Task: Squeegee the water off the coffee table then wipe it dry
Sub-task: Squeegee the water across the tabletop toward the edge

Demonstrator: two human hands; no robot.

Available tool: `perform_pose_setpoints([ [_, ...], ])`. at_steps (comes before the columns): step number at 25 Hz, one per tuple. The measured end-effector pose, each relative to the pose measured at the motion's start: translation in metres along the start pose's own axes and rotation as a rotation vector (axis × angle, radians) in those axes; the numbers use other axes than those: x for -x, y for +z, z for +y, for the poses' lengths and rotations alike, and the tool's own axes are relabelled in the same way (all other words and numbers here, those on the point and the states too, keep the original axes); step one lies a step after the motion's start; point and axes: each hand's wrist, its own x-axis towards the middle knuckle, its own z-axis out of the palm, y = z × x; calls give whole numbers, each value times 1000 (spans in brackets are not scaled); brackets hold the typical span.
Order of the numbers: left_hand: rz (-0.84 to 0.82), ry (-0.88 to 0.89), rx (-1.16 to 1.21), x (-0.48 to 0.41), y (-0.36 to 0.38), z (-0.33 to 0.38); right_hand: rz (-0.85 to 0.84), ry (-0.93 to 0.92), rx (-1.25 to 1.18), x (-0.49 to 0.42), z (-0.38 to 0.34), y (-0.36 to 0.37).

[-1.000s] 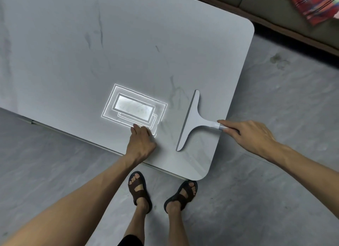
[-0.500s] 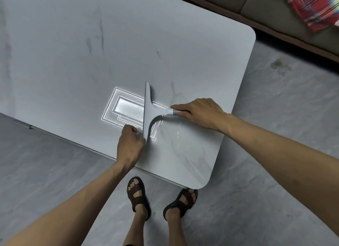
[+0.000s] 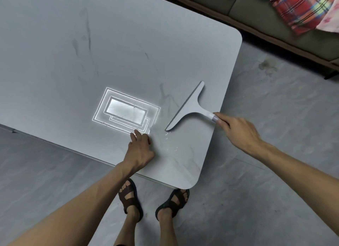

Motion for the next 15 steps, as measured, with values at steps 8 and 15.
perform_pose_setpoints([
  [8, -162, -56, -37, -11, -5, 5, 175, 361, -526, -71, -22, -52],
  [15, -153, 21, -16, -9, -9, -21, 55, 504, -518, -54, -64, -33],
])
